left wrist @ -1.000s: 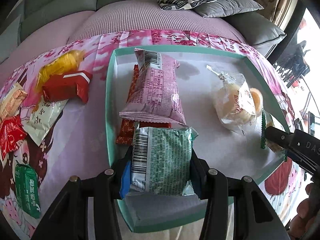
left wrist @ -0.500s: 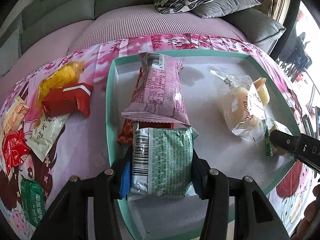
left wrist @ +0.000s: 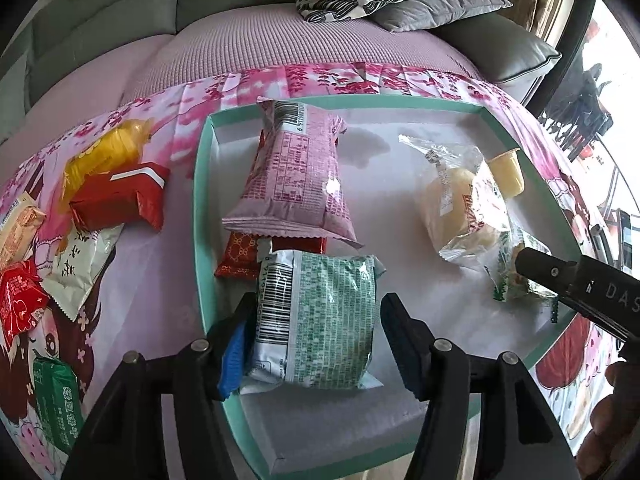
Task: Organize snacks
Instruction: 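Carry the striped pack and cracker pack into the tray and open both tools, then withdraw both tools from the tray back over the snack pile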
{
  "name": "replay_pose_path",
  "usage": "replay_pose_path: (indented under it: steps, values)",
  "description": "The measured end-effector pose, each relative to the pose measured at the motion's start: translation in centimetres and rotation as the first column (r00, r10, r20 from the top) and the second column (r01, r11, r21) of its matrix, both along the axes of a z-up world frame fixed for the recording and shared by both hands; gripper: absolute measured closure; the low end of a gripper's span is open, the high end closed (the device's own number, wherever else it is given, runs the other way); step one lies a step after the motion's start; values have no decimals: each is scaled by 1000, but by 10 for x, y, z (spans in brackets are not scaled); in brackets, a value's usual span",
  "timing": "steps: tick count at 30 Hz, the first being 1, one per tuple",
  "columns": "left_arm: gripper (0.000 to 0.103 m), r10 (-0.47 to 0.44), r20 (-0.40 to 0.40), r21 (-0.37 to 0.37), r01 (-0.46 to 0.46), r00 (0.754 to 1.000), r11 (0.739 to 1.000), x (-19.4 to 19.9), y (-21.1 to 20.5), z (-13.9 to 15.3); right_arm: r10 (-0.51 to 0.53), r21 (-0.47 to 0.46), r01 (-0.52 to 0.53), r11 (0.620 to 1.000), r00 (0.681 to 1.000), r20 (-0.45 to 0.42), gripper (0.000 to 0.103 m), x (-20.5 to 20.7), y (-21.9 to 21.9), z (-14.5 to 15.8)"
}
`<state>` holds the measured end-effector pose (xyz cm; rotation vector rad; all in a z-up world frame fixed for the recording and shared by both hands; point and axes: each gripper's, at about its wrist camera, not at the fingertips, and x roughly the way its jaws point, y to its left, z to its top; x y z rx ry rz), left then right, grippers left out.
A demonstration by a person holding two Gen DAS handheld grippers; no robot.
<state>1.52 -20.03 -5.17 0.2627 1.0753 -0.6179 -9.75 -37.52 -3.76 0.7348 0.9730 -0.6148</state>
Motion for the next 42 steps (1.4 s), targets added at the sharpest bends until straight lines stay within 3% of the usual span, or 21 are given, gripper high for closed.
replay_pose_path:
  steps: [5,11,17,22,25,26,29,32,42]
  values:
    - [31,-6,12,-26,6,1000,1000,-3,3,10,-8,-1,8,1000,1000,24,32,-1,0,4]
    - [30,10,20,-56,-9,1000,998,-6,9,26,-20,-16,21,1000,998,55,28,-6,-1,11]
    - [29,92,4,-75,-92,996,993,2,28,38,2,-33,1,999,995,101,18,-5,3,19]
    - [29,220,-8,-83,-219,976,972,15,56,42,37,-50,-31,998,991,126,5,0,9,24]
    - [13,274,-17,-86,-274,962,958,21,69,41,54,-54,-47,997,989,138,2,2,12,26]
    - [13,286,-18,-88,-287,958,954,22,72,41,62,-57,-54,997,988,138,0,3,14,27]
    - [12,316,-25,-92,-317,948,944,25,80,38,75,-60,-67,996,988,139,0,6,17,27]
    - [3,361,-22,-92,-362,932,928,29,87,37,84,-63,-76,995,986,141,0,7,19,27]
    - [2,458,-19,-119,-457,889,881,40,120,43,143,-97,-127,987,973,182,0,15,37,39]
